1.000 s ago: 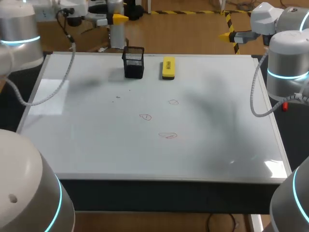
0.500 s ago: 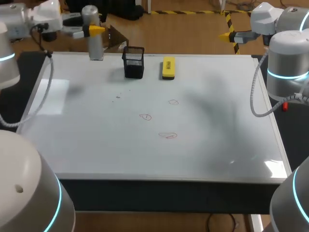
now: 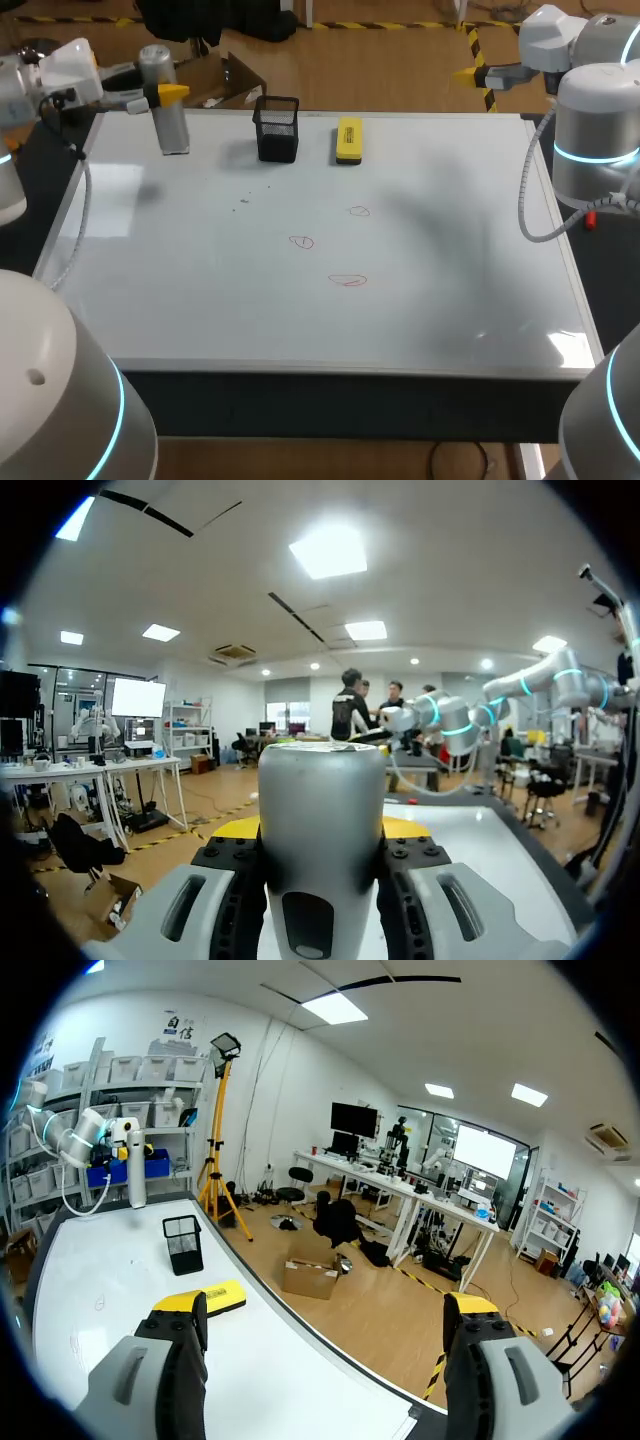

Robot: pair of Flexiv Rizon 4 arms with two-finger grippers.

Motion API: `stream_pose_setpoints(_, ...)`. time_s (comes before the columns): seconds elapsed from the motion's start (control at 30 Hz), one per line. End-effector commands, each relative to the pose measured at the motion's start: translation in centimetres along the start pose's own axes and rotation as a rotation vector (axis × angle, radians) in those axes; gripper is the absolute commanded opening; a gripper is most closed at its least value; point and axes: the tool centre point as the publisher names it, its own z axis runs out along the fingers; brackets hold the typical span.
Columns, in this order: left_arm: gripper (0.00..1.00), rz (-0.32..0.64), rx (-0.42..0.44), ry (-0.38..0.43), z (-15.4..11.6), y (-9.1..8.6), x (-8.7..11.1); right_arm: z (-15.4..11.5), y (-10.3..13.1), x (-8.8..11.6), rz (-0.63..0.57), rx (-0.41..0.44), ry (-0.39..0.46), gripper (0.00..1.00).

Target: Pick up the inspection probe, press it on each red-marked spot on the whiteboard one by one, put down the probe, pick up the eraser, and wipe off all the red marks.

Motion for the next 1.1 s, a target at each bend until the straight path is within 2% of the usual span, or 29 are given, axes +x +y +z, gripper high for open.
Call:
stream_pose_setpoints(0.03,0.00,-0.002,-0.002,-0.067,-0.6,0.3,0.4,0.0,0.0,0.0,0.000,0.001,0.001,1.00)
stream_pose_setpoints(0.87,0.00,-0.009,-0.010,-0.081,-0.8,0.6,0.2,0.0,0.0,0.0,0.000,0.001,0.001,1.00)
stream_pose_setpoints(1.1,0.00,-0.009,-0.010,-0.081,-0.8,0.6,0.2,3.8,1.5,1.7,-0.173,0.016,0.391,1.00)
